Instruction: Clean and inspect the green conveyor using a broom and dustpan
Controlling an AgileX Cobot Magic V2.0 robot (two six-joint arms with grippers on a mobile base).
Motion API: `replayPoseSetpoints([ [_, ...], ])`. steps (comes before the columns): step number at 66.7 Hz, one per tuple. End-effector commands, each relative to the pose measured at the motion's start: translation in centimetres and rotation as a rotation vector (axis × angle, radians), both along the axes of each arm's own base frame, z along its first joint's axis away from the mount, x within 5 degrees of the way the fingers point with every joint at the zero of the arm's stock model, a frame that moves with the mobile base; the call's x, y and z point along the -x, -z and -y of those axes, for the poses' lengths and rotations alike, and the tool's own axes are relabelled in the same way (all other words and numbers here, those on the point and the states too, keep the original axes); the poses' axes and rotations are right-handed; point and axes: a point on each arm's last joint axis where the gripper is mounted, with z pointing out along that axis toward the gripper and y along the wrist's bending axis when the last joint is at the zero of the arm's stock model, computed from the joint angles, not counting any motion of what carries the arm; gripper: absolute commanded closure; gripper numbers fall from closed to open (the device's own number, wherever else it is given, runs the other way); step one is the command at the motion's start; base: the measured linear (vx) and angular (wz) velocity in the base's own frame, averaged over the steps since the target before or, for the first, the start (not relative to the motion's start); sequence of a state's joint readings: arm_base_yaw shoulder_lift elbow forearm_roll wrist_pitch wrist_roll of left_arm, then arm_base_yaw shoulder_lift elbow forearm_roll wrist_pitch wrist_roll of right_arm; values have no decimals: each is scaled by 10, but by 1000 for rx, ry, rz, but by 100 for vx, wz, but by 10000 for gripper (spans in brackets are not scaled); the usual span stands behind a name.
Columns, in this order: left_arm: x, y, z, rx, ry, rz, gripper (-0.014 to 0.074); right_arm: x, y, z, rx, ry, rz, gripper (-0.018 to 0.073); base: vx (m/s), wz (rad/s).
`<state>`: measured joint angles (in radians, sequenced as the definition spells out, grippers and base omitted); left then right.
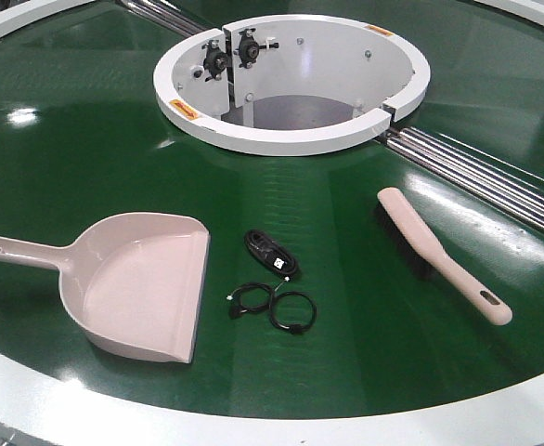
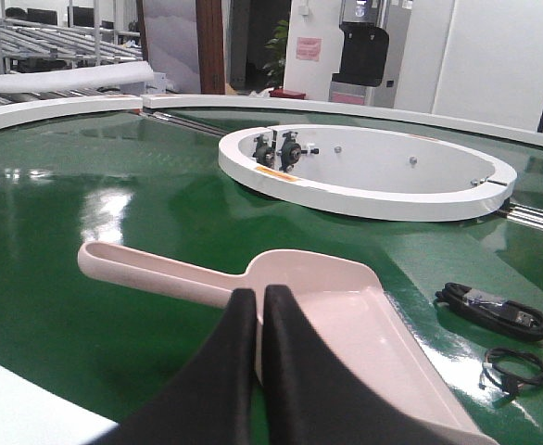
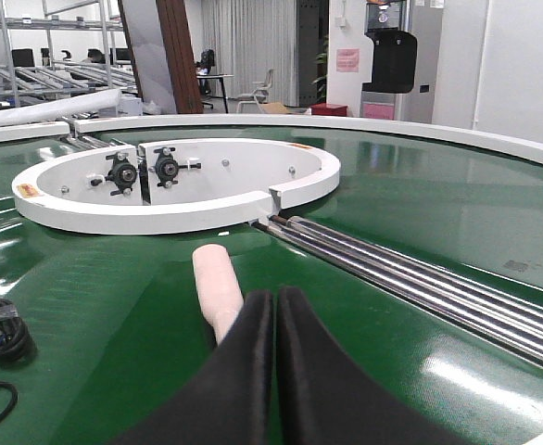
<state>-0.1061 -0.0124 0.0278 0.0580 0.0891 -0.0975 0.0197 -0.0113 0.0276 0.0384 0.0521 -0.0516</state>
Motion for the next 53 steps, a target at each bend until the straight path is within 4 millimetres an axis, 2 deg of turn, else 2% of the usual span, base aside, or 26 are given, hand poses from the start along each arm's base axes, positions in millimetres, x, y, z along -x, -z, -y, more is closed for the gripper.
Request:
replayPoseSetpoints([
  [1,1,-4,0,16,1,72,603,1,-7,1,3,10,85,568,0,0],
  [53,1,-4,0,16,1,72,603,1,-7,1,3,10,85,568,0,0],
])
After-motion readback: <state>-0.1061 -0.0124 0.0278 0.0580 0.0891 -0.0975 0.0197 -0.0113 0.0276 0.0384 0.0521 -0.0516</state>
